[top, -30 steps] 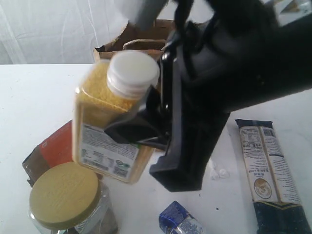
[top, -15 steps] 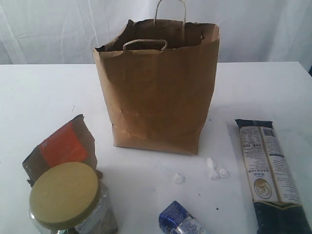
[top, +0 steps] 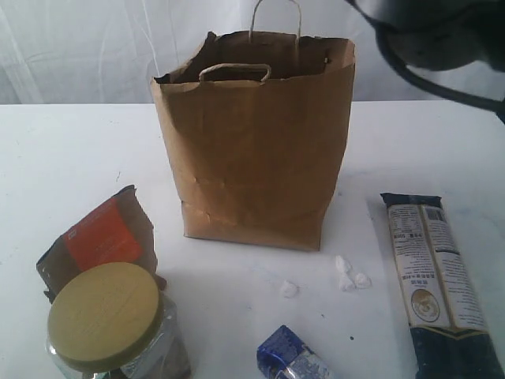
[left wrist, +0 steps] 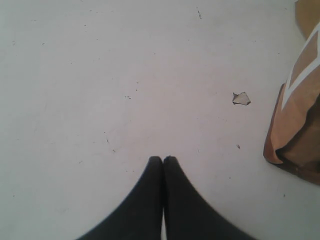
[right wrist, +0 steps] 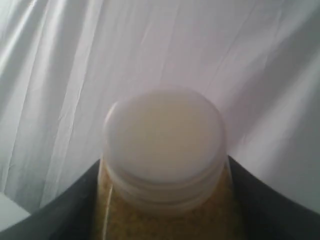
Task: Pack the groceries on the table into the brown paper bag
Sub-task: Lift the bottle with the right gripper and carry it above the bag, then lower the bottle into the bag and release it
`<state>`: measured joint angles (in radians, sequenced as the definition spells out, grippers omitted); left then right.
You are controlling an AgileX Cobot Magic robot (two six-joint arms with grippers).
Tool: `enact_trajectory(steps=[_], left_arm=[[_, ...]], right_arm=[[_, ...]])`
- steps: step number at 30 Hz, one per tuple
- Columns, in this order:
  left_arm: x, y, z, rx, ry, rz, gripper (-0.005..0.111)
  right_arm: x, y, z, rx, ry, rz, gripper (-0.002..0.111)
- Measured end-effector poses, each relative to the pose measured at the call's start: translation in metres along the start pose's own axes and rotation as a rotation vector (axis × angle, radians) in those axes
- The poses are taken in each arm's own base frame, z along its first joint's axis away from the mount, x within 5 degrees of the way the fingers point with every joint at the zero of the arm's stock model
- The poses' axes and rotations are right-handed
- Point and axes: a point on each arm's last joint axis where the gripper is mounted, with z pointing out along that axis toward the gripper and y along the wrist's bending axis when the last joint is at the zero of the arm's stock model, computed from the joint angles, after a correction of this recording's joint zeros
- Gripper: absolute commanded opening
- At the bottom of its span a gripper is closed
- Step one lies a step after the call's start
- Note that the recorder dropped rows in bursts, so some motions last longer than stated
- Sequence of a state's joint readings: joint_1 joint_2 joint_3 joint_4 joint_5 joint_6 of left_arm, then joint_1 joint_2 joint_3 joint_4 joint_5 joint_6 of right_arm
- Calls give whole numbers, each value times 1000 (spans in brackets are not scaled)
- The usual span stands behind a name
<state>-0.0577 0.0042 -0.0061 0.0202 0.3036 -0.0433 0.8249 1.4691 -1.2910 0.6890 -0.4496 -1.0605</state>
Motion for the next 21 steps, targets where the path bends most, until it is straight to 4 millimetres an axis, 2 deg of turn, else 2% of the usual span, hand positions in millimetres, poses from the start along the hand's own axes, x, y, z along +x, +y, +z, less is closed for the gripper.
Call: enact_trajectory(steps=[5,10,15,21], left_arm=[[0,0,0,0,0,0,0],[0,0,0,0,0,0,0],[0,0,0,0,0,0,0],[0,0,0,0,0,0,0]], right_arm=[[28,6,10,16,131,135,0],[49,12,15,34,231,81,0],[88,18,15,114,407,135,0],[109,25,18,129,478,144,0]])
